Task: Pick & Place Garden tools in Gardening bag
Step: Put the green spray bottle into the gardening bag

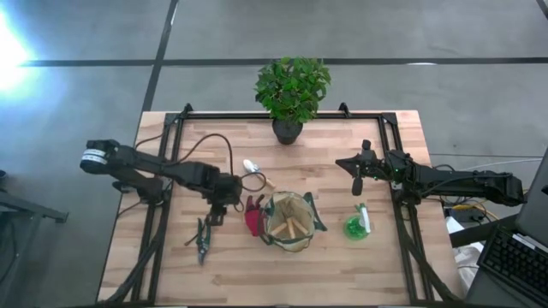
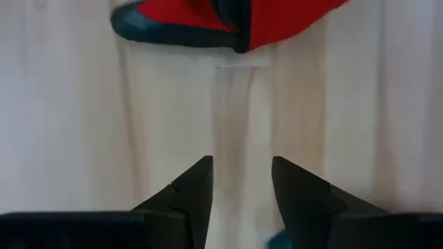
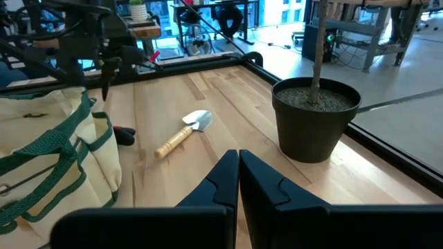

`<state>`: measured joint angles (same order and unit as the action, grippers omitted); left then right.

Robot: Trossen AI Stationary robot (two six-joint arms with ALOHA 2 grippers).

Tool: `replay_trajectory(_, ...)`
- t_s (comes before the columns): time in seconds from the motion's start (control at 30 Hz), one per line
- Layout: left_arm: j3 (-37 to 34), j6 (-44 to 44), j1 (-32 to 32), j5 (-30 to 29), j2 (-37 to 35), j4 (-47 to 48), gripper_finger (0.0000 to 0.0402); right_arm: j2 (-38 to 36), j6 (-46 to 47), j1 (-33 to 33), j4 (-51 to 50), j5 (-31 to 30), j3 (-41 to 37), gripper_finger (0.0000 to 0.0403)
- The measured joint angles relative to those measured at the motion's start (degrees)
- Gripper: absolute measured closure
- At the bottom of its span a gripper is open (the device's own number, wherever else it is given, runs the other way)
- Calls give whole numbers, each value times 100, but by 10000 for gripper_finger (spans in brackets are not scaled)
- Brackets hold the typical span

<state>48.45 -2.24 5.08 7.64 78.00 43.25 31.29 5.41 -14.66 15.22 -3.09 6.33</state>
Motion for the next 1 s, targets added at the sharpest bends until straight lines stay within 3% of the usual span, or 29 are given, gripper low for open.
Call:
replay_trajectory(0.3, -2, 1949, 593, -520, 0, -1296, 252, 0, -1, 0, 0, 2, 0, 394)
replay_trajectory(0.53, 0, 2387, 1197, -2203, 0, -1821, 252, 0, -1, 0, 1, -1, 0, 394)
replay_trajectory(0.6, 0, 2519, 1350, -2427, 0, -1822, 252, 0, 0, 0, 0, -1, 0, 394)
replay_trajectory(0.8, 0, 2453, 1546, -2302, 0, -2108, 240, 0, -1, 0, 0, 0, 0, 394)
replay_trajectory(1.0, -9, 2342, 1544, -2098, 80, -2194, 161, 0, 0, 0, 0, -1, 0, 394)
